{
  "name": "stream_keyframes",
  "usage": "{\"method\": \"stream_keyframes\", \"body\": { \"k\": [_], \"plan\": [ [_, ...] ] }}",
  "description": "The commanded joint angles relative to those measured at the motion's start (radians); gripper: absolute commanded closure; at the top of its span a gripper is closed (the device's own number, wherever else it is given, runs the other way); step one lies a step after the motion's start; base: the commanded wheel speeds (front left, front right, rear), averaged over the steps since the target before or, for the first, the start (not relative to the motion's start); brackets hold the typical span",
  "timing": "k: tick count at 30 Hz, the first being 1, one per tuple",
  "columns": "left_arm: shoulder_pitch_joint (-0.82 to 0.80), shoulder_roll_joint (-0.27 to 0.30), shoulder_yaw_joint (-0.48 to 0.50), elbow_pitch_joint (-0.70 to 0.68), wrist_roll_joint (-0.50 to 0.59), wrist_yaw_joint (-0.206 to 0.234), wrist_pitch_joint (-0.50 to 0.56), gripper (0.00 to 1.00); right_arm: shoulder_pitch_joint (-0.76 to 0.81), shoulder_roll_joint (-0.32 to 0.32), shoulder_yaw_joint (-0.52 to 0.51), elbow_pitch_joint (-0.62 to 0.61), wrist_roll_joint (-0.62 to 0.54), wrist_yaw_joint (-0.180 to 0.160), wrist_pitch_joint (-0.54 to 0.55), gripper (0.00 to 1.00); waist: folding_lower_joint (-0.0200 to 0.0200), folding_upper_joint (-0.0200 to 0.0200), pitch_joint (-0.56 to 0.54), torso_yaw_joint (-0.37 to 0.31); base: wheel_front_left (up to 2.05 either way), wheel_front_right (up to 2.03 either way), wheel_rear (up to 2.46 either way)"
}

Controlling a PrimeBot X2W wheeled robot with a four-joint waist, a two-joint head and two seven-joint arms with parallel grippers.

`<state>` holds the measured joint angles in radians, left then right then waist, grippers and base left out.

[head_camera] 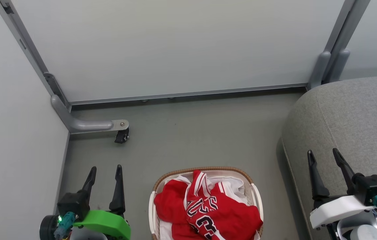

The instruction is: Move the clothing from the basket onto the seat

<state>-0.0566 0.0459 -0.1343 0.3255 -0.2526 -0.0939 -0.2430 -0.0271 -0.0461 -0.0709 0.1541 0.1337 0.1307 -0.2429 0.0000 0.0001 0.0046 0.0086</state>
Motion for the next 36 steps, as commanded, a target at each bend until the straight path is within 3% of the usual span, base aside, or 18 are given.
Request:
{"method": "stream_keyframes", "body": {
  "k": [1,11,36],
  "plan": [
    [0.011,0.007,-0.003,0.000,0.017,-0.003,-0.007,0.00,0.013,-0.006,0.000,0.001,-0.024,0.000,-0.009,0.00,0.0000,-0.0001,0.000,0.001,0.00,0.00,0.00],
    [0.016,0.008,-0.004,0.018,0.061,-0.002,-0.024,0.00,0.011,-0.007,0.000,0.008,-0.086,0.000,-0.024,0.00,0.0000,-0.0001,0.002,0.002,0.00,0.00,0.00],
    [-0.003,0.007,-0.005,0.032,0.059,-0.010,-0.022,0.00,-0.006,-0.007,0.003,0.005,-0.086,0.000,-0.024,0.00,0.0000,-0.0001,0.020,-0.001,0.00,0.00,0.00]
  ]
}}
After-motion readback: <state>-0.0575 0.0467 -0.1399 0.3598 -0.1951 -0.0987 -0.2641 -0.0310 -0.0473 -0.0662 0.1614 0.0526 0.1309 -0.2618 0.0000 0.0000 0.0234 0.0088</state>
